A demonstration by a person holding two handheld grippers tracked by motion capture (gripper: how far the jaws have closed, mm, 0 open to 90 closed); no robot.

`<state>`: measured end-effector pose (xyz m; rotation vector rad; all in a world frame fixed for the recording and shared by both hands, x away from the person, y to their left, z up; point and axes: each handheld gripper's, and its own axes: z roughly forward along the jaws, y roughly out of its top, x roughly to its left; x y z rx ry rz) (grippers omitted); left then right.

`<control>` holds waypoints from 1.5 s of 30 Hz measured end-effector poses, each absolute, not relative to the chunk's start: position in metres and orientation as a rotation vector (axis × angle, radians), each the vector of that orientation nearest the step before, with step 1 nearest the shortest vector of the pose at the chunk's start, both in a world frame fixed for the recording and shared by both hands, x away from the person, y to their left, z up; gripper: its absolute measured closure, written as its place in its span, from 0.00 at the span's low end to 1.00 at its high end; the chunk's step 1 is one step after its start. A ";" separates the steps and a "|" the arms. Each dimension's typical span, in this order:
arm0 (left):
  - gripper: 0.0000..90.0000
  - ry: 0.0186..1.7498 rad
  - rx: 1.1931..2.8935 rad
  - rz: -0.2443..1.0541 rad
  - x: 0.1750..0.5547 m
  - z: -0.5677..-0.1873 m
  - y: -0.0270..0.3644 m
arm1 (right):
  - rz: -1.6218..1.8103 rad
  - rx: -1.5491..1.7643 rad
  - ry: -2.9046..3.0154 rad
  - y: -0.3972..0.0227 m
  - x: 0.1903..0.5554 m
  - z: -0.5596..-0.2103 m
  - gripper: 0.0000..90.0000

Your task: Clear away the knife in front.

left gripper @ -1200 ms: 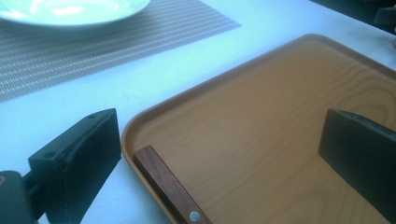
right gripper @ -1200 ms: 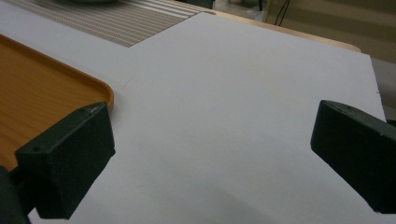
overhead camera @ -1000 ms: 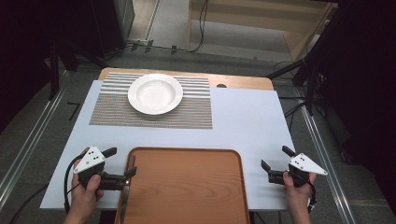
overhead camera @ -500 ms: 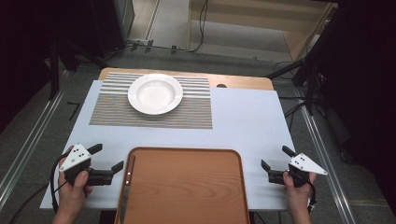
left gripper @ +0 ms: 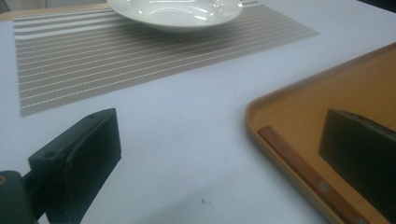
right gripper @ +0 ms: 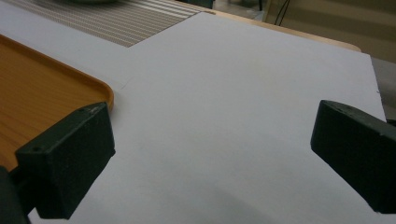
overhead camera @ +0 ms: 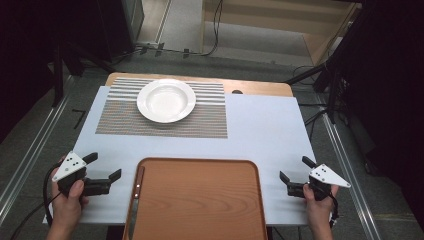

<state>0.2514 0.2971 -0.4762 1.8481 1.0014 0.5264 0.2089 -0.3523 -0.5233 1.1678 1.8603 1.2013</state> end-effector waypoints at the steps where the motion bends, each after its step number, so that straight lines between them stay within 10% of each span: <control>1: 0.00 1.005 1.844 0.529 0.252 -0.477 0.299 | 1.201 1.168 1.861 -0.352 0.209 -0.523 0.00; 45: 0.00 1.123 1.745 0.558 0.255 -0.492 0.353 | 1.202 1.167 1.861 -0.352 0.209 -0.523 0.00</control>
